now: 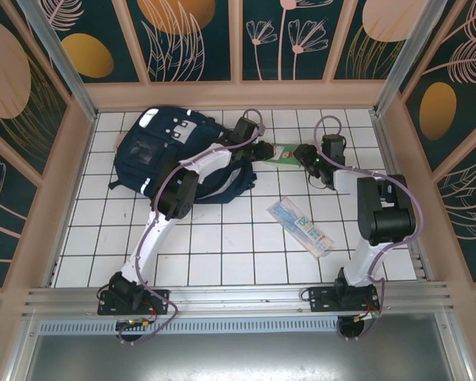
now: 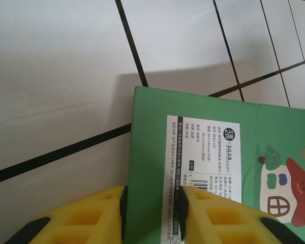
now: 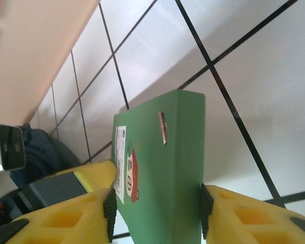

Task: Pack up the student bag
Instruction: Pick up the book from the top-center of the table.

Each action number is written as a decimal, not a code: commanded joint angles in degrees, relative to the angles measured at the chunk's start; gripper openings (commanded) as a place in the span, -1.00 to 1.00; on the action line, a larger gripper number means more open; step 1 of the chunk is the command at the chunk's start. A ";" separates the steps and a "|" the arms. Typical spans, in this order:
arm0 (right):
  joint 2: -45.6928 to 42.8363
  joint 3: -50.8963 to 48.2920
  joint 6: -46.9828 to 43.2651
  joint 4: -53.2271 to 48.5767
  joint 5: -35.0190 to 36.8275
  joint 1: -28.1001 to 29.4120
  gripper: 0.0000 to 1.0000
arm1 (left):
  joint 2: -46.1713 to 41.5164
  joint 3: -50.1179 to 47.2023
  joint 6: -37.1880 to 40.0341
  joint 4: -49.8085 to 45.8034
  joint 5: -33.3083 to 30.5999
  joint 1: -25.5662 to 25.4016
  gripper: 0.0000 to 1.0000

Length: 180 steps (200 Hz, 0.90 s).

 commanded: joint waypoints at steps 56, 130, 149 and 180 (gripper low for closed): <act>2.62 -4.57 21.05 27.91 -17.33 1.83 -0.04 | -1.27 -1.82 -1.07 -4.70 7.29 -2.74 -0.35; -0.28 1.56 7.97 1.31 -12.05 1.47 -0.14 | -1.71 -2.04 -0.28 -5.24 6.20 -2.55 -0.34; -1.15 3.22 3.57 -6.50 -9.97 0.66 -0.14 | -1.68 -2.09 -0.27 -5.15 6.07 -2.47 -0.32; -2.20 3.67 -0.03 -11.79 -8.59 -0.28 -0.30 | -1.97 -1.94 -0.15 -5.20 5.55 -2.13 -0.29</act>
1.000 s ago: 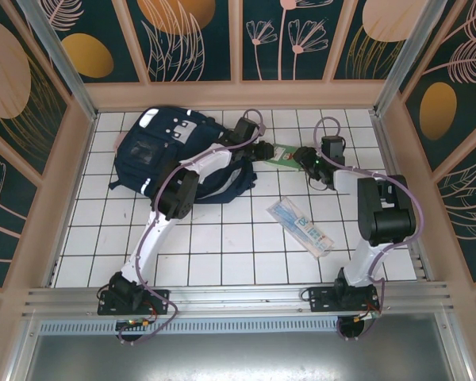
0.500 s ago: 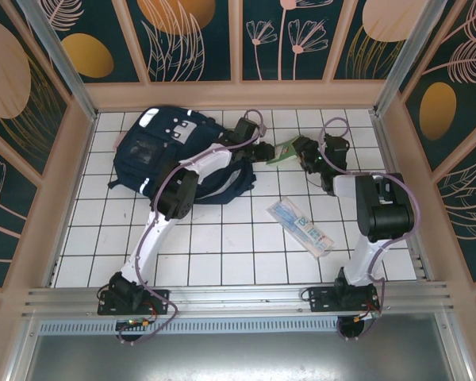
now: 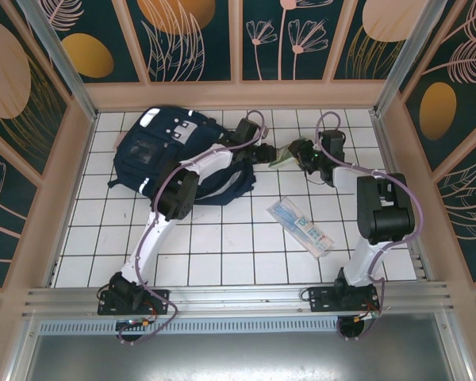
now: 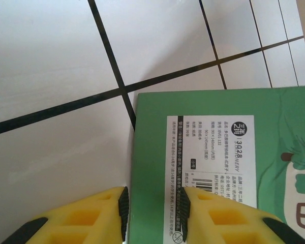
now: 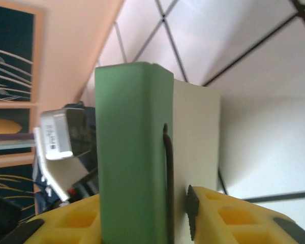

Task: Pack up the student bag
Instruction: Pick up the book from the top-center of the table, then open the student bag at the top-center of the table.

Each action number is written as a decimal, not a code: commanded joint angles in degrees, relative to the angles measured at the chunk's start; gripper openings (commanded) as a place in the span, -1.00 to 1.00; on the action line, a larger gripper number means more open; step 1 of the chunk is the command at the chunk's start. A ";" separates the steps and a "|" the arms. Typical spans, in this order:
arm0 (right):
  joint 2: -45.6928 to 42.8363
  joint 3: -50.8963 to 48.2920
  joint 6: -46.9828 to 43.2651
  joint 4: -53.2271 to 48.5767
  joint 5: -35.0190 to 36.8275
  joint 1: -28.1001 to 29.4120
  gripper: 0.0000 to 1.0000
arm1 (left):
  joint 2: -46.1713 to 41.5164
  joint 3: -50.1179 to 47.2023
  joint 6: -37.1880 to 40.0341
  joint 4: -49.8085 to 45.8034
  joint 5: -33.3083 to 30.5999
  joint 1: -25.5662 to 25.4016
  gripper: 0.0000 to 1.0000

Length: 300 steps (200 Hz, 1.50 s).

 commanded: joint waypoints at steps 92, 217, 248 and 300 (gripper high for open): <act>-8.24 -2.24 -6.76 -10.55 2.02 -2.58 -1.00 | -10.73 -1.64 3.14 -7.47 -3.79 1.14 -0.09; -20.83 -7.85 -3.47 -9.63 -1.41 -1.94 -1.00 | -32.30 -25.76 22.93 -21.36 -33.68 3.29 0.05; -22.21 -9.51 -2.82 -9.28 -1.11 -1.16 -1.00 | -33.32 -27.90 24.29 -20.09 -31.93 1.76 0.08; -24.52 -10.45 -2.09 -9.46 -0.64 0.40 -1.00 | -28.37 -27.05 24.78 -22.33 -41.92 -0.04 -0.35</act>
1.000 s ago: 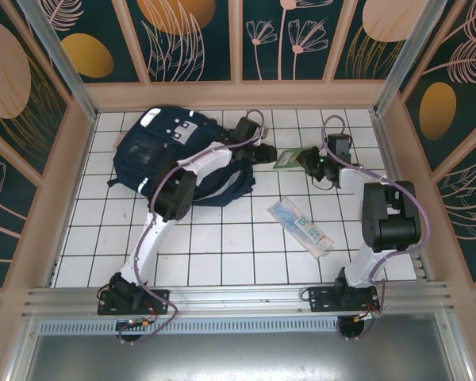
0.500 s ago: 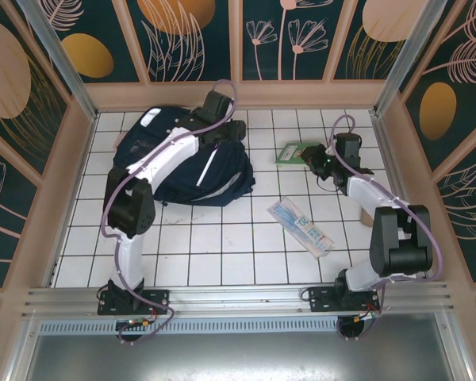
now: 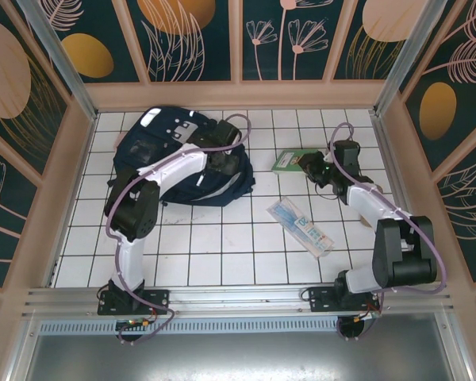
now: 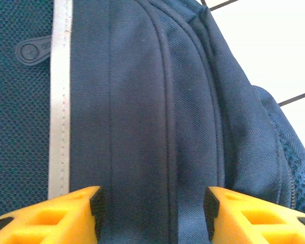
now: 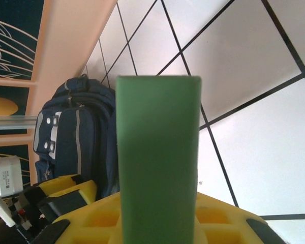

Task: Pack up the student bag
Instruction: Open the student bag at the top-center of the table, then place the book in the student bag.

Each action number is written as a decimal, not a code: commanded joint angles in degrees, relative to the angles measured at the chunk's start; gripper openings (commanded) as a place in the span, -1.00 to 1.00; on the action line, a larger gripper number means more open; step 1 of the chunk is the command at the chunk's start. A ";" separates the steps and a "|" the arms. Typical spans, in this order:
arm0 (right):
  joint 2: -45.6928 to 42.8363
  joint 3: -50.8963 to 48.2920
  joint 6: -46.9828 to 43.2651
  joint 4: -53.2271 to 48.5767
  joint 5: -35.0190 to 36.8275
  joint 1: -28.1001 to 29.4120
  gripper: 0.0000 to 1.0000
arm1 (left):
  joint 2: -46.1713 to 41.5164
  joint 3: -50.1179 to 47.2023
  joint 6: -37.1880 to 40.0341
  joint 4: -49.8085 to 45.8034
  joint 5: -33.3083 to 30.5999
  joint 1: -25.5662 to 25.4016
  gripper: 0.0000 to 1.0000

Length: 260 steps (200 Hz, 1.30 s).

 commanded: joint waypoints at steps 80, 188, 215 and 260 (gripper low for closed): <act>-1.36 0.39 4.91 9.72 -1.98 6.44 -1.00 | -3.54 8.31 -0.90 -4.46 -10.20 0.32 -1.00; 19.06 13.90 14.11 31.30 -3.80 19.67 -1.00 | -15.06 20.46 -8.26 -4.85 10.55 13.32 -1.00; 26.97 20.04 18.15 37.86 -4.38 22.90 -1.00 | -16.55 20.28 -10.13 -3.76 14.86 16.11 -1.00; 41.71 33.30 25.44 45.00 -3.62 27.91 -1.00 | -17.52 20.51 -11.66 -3.21 16.82 17.59 -1.00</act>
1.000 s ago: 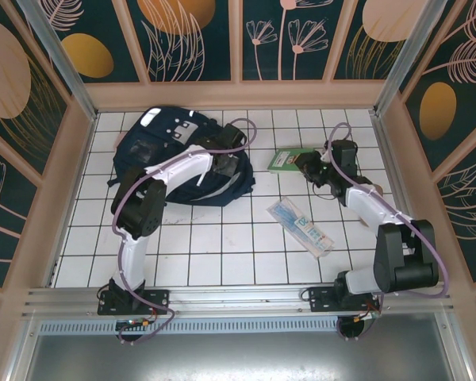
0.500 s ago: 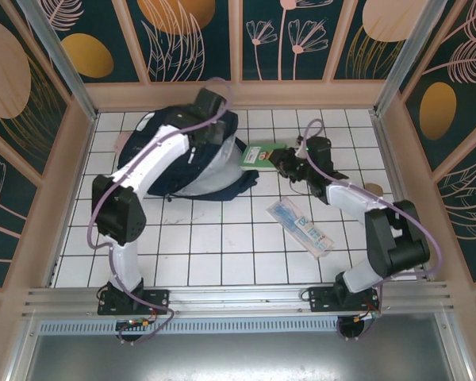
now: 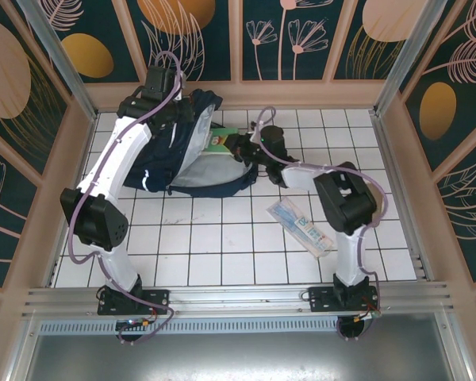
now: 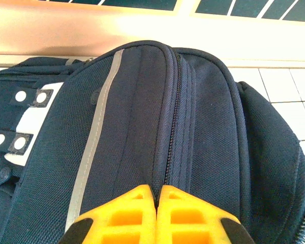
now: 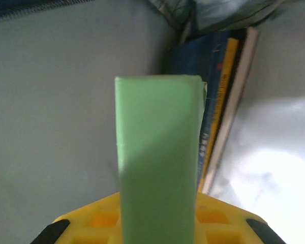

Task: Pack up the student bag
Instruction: Place the book in the student bag.

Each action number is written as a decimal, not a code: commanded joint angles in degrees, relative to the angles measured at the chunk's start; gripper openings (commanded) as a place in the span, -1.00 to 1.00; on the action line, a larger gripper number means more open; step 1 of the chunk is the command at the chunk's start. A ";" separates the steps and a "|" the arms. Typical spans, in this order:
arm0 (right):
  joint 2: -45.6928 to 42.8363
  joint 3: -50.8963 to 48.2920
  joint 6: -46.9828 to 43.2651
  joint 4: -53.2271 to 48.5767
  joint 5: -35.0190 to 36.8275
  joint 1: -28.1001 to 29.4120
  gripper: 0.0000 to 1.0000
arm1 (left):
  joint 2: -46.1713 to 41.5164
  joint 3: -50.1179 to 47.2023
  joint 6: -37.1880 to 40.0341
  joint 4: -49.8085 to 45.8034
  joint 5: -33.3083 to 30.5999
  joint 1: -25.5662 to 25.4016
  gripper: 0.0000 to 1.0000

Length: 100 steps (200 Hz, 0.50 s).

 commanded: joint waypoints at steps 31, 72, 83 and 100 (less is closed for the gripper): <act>15.61 21.46 4.93 0.46 0.40 5.43 -0.97 | -4.62 3.22 -4.46 6.93 4.32 1.05 -1.00; 25.32 44.98 -3.70 -26.89 0.15 7.62 -0.35 | -4.84 2.77 -4.16 6.95 4.30 1.31 -1.00; 24.72 45.38 -5.54 -30.40 0.69 7.60 -0.23 | -4.81 2.70 -4.02 6.94 4.42 1.48 -1.00; 22.62 43.92 -8.03 -34.19 2.03 7.33 -0.10 | -4.60 2.75 -3.78 7.00 4.58 1.56 -1.00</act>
